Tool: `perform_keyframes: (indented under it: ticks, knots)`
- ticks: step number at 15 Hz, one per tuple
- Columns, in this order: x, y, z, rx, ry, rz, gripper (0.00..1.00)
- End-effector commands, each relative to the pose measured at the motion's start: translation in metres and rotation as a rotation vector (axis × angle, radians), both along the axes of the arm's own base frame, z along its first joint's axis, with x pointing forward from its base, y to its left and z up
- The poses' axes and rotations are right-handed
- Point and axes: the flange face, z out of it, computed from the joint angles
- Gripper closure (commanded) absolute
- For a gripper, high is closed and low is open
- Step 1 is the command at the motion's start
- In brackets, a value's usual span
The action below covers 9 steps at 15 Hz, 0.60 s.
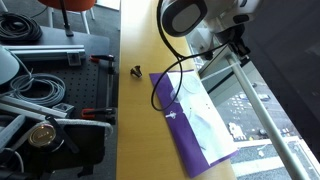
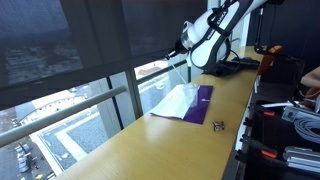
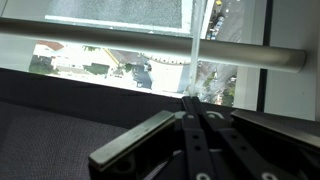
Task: Put the straw in the cup
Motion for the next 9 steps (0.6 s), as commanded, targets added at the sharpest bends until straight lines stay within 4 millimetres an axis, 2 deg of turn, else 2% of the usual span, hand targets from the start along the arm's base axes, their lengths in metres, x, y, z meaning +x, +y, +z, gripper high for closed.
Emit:
perform_keyframes:
  ticks: [1,9]
  knots:
    - [-0.021,0.006,0.007,-0.023,-0.148,0.007,1.0]
    - [-0.032,0.013,0.0,-0.04,-0.129,0.022,1.0]
